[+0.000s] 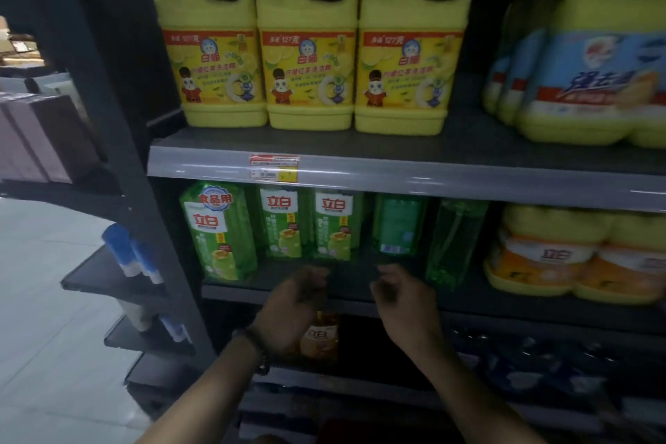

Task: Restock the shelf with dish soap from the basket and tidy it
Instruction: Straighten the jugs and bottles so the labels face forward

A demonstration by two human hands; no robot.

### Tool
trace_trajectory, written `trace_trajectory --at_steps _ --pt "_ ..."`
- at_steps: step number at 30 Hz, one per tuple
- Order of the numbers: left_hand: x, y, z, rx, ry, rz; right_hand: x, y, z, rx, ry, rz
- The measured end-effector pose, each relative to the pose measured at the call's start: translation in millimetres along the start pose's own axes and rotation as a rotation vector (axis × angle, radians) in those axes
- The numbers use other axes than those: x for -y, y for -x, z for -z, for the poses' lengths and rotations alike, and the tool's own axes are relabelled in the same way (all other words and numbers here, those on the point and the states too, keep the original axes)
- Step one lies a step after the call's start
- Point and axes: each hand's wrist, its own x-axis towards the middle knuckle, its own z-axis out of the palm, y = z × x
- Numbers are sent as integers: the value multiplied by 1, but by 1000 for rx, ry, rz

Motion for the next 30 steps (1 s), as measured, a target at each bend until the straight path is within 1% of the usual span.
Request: trace_trajectory --at_steps 4,5,6,8,11,15,19,24,30 --pt "-30 -26 -48 65 -31 -94 -33 0 47 -302 1 -18" --pt "-37 -32 -59 75 -36 -115 -41 -3 58 -346 7 -15" --pt "-44 -37 -70 81 -27 -125 -49 -5 68 -344 19 -20" --pt "-56 -47 -89 117 -24 -141 -63 -11 84 -253 13 -43" --pt "-73 -61 -106 156 -91 -150 -79 -21 95 -129 -102 -109" --pt "-103 -75 -120 125 -88 -145 -95 -39 93 -139 -150 -115" --pt "-122 -80 -137 127 18 -171 -110 -61 84 -110 -129 -81" --pt "-126 -71 -153 143 83 -271 -82 -46 98 -115 -99 -64" --pt "-97 -67 -147 159 91 -238 -78 -42 102 -90 -75 -93"
